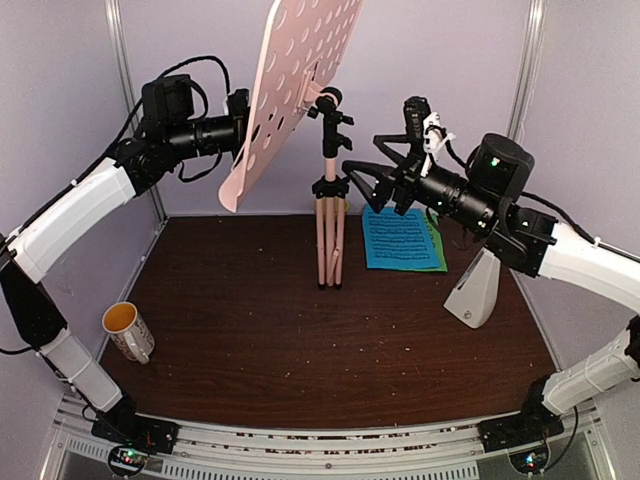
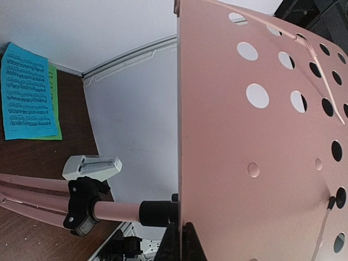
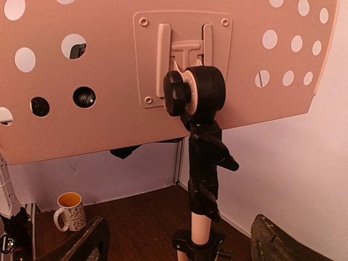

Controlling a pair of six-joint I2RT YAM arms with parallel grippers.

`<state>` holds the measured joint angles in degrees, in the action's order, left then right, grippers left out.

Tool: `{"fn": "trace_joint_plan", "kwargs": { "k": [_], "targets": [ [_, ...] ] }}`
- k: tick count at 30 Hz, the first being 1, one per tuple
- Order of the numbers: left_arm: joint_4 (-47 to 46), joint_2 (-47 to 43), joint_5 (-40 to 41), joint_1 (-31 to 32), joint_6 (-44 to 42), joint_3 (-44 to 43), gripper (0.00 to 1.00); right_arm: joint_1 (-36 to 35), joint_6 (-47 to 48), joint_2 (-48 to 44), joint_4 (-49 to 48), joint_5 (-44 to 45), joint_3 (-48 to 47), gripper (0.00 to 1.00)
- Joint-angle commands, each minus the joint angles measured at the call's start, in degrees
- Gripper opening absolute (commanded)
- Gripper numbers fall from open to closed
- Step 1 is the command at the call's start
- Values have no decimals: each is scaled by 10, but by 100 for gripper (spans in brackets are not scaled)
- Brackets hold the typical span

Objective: Set up the instrument practice props

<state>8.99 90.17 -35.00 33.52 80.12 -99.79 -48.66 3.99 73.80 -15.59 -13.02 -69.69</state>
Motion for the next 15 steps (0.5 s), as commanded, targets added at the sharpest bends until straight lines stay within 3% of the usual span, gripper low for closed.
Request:
{"fn": "trace_joint_plan", "kwargs": {
  "k": [1, 15],
  "targets": [
    [-245, -74, -15, 3, 26, -31, 0, -11, 28, 23, 23, 52, -40, 88],
    [-284, -71, -9, 13, 52, -9, 0, -35, 34, 106, 15, 118, -127, 68]
  ]
}}
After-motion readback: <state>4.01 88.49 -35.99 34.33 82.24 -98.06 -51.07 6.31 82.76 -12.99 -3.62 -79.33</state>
